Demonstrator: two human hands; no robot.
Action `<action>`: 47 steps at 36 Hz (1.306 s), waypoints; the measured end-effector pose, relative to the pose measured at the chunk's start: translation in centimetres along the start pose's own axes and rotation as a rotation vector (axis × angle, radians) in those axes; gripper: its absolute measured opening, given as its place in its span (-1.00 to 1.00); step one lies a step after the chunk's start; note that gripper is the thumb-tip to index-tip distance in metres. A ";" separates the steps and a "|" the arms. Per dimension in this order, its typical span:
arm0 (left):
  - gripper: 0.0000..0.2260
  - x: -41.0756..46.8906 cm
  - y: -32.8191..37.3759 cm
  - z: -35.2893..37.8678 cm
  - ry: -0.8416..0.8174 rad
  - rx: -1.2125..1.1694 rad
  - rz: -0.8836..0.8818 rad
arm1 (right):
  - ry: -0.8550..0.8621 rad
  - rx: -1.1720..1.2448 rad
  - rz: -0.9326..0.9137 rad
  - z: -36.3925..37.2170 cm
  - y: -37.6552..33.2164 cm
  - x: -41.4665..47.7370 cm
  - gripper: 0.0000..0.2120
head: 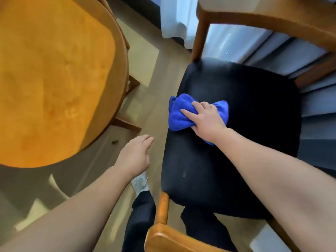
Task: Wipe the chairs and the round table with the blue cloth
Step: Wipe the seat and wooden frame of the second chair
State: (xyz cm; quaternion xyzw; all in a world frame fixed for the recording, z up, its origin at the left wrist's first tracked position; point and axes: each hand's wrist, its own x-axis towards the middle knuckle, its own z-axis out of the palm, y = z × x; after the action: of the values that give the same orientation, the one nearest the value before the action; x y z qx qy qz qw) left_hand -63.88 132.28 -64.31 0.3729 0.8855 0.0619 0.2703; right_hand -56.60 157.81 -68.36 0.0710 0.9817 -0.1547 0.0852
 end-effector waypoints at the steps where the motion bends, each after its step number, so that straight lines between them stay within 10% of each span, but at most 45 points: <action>1: -0.47 -0.5 0.0 0.2 0.007 -0.008 -0.019 | -0.017 -0.014 0.019 0.3 -0.2 0.3 -0.54; 17: -0.67 -9.3 3.7 -0.5 0.208 -0.174 -0.205 | -0.207 -0.186 0.183 0.0 -1.5 0.9 -0.26; 33: -0.74 -17.1 11.8 0.6 0.298 -0.238 -0.658 | -0.181 -0.326 0.111 0.9 -2.2 0.9 -0.41; 47: -0.77 -16.4 13.3 2.4 0.548 -0.398 -0.777 | -0.411 -0.311 -0.376 4.0 -7.0 -7.7 -0.38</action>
State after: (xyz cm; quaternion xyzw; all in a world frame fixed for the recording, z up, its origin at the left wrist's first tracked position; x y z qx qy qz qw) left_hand -44.87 130.15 -55.11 -0.0724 0.9680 0.2198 0.0973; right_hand -49.64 149.10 -68.64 -0.1582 0.9518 -0.0267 0.2615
